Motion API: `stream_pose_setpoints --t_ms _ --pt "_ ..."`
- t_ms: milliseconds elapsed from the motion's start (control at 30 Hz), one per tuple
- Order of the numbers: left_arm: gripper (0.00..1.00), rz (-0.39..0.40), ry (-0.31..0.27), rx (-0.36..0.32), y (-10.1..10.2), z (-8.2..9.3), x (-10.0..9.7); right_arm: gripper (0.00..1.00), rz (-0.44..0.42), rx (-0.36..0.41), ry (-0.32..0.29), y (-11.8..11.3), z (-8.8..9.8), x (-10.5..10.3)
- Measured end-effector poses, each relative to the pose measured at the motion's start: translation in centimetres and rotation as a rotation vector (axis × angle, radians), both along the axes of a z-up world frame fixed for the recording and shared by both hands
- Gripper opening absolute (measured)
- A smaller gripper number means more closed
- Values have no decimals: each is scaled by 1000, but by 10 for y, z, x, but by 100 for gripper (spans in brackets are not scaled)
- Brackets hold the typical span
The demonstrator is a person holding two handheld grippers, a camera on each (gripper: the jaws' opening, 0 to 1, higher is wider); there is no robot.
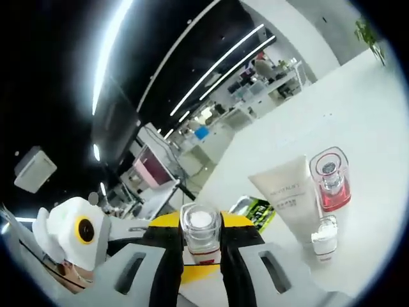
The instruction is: Arrange the skincare products in the storage area until every visible bottle or jar stands upright without overlapping.
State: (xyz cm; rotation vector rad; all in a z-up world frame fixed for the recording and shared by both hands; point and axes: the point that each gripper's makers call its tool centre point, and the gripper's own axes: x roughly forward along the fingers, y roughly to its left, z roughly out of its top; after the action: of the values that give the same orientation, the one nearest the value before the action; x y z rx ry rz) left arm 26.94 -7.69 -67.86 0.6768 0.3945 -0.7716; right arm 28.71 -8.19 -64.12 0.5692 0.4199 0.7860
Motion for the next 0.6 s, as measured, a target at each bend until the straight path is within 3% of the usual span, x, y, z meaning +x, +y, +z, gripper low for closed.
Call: stream_pose_setpoints --t_ms 67,167,267,333,367,433,600 --pt "16 2 14 -40 1 2 0 21 1 1 -4 -1 2 -1" --pt "15 -5 5 -38 2 4 -1 21 10 4 -6 -1 3 -2" --pt "15 -13 43 -85 2 3 -2 21 40 -21 -28 1 3 -6" --pt "15 -22 104 -171 -2 4 -6 22 66 -16 -55 2 8 -9" --pt "15 -22 168 -258 -4 6 -8 22 85 -22 -72 2 10 -11" --pt "15 -55 240 -385 -7 14 -13 23 112 -15 -101 2 17 -14" --pt "15 -90 343 -511 -14 20 -20 24 213 -30 -135 4 24 -22"
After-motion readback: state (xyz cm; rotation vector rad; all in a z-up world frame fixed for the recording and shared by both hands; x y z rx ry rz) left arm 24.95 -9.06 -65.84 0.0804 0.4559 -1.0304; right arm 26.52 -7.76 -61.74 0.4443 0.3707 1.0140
